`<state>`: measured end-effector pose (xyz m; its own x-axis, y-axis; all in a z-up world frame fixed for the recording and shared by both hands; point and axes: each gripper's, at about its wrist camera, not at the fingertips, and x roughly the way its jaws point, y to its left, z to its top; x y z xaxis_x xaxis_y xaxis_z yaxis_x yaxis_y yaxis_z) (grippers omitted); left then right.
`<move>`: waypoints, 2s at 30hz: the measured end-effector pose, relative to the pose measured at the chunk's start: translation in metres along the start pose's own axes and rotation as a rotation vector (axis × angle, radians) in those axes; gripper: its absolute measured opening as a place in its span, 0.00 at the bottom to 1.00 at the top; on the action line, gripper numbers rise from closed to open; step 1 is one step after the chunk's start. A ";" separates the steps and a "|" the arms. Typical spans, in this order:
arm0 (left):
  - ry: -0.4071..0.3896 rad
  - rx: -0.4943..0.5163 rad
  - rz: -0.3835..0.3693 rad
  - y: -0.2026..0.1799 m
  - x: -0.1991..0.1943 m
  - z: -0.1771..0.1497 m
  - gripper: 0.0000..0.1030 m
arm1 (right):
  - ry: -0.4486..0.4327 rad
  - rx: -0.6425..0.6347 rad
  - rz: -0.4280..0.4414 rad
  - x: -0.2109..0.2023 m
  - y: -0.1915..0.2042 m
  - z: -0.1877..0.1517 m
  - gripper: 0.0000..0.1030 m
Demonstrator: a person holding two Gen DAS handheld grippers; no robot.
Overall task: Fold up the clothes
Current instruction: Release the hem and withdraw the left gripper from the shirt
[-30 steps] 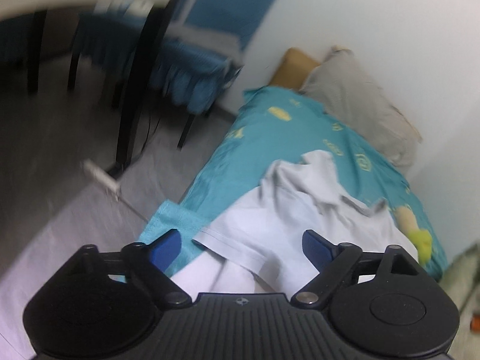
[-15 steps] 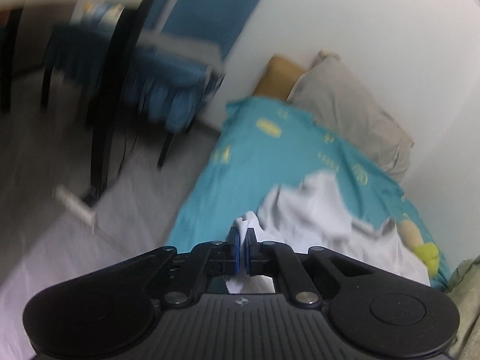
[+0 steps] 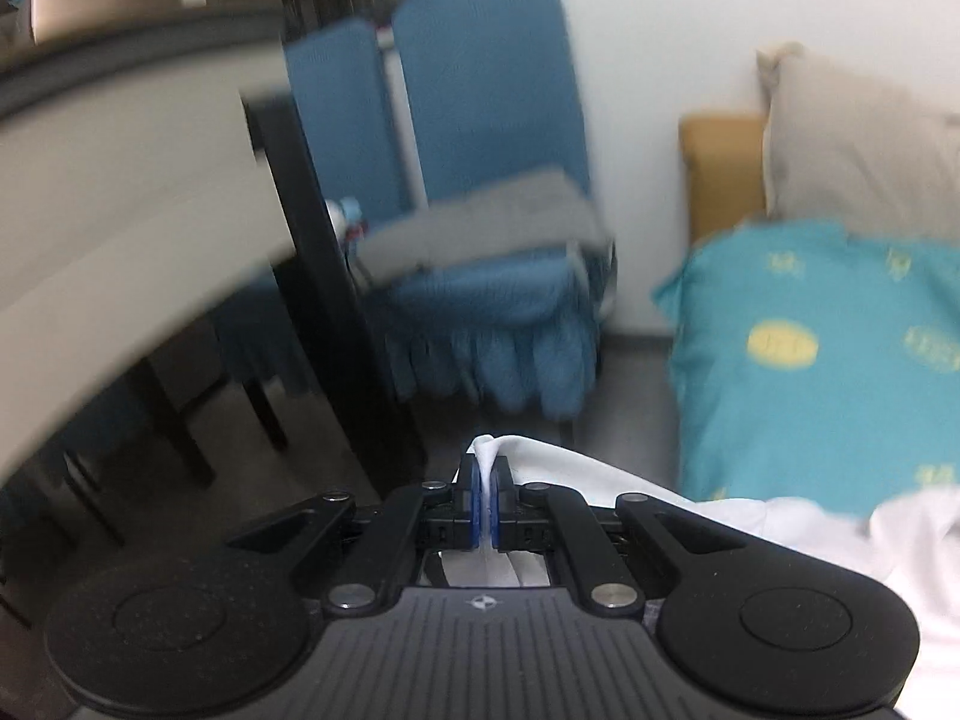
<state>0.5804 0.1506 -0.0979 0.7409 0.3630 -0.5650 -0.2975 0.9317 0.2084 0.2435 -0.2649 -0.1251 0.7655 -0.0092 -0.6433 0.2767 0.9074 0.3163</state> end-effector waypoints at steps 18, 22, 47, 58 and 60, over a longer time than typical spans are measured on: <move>-0.119 -0.023 -0.408 -0.004 -0.250 -0.089 0.81 | -0.161 -0.111 0.045 -0.049 0.008 0.005 0.70; -0.140 -0.057 -0.452 -0.002 -0.324 -0.117 0.85 | -0.204 -0.123 0.064 -0.068 0.005 0.006 0.70; -0.225 0.028 -0.582 0.014 -0.424 -0.244 1.00 | -0.253 -0.105 0.114 -0.104 -0.002 -0.012 0.70; -0.189 0.031 -0.523 0.002 -0.413 -0.253 1.00 | -0.052 0.373 0.274 -0.048 -0.072 0.010 0.72; -0.179 0.028 -0.513 -0.003 -0.407 -0.255 1.00 | -0.015 0.481 0.298 -0.030 -0.092 0.022 0.73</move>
<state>0.1264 -0.0029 -0.0719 0.8783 -0.1440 -0.4558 0.1435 0.9890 -0.0360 0.2082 -0.3570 -0.1196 0.8585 0.2086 -0.4686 0.2784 0.5778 0.7672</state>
